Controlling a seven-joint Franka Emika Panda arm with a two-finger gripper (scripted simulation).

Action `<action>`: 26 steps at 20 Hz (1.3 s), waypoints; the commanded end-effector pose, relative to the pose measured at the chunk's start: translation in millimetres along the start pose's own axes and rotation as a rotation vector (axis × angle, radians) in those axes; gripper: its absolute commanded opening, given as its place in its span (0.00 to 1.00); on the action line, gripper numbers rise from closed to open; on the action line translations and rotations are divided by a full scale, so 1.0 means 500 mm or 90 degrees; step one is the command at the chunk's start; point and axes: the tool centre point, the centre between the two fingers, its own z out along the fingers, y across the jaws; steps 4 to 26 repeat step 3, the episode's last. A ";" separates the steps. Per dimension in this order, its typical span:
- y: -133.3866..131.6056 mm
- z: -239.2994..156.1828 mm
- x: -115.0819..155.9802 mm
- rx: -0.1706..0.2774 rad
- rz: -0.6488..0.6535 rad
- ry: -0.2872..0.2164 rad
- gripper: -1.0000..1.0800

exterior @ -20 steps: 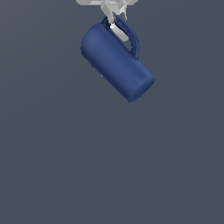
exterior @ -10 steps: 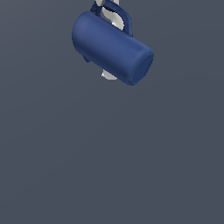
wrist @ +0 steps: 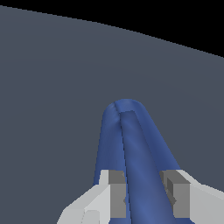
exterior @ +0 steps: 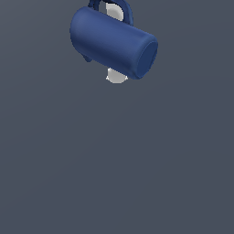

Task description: Pick up the object and move it to a goal position.

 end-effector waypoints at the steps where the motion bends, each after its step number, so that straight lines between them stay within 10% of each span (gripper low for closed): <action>1: 0.001 -0.008 0.000 -0.001 -0.004 0.007 0.00; 26: 0.001 -0.008 0.000 -0.001 -0.004 0.008 0.00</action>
